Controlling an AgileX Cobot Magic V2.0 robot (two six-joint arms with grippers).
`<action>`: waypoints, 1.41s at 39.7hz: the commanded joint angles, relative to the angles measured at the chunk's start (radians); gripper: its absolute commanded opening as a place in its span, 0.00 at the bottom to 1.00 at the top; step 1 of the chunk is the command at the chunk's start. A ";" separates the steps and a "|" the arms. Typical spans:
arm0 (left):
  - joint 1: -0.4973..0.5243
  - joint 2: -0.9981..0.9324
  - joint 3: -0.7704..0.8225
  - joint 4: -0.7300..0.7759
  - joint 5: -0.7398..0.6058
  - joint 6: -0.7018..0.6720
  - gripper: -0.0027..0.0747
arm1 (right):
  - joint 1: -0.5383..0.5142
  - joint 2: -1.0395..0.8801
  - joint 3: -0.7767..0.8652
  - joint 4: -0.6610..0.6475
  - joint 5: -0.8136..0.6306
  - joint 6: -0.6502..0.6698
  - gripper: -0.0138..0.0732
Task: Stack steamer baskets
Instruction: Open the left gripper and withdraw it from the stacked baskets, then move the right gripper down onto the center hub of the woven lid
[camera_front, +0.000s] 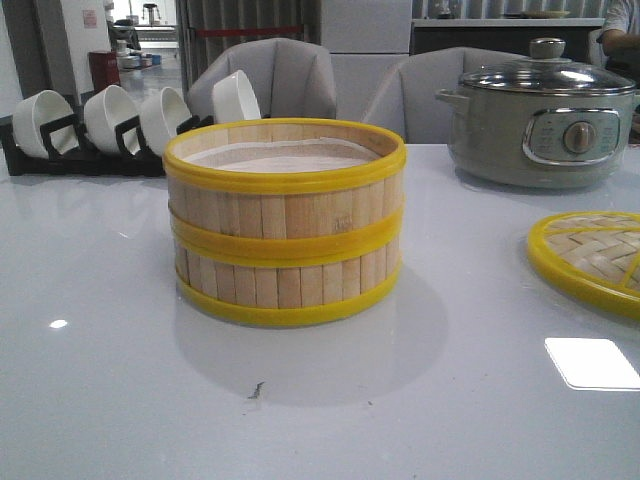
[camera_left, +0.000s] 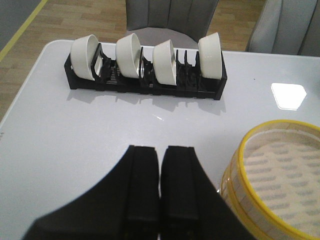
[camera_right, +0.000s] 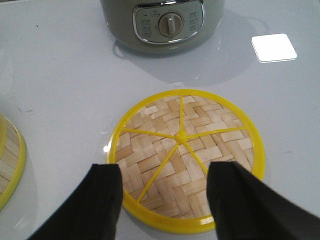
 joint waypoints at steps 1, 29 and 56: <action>0.002 -0.116 0.148 -0.007 -0.188 -0.010 0.14 | 0.003 -0.012 -0.041 0.008 -0.085 -0.002 0.72; 0.002 -0.263 0.686 -0.034 -0.557 -0.010 0.14 | 0.003 0.006 -0.041 0.085 -0.109 -0.002 0.72; 0.002 -0.263 0.686 -0.034 -0.561 -0.010 0.14 | 0.003 0.038 -0.041 0.085 -0.039 -0.002 0.22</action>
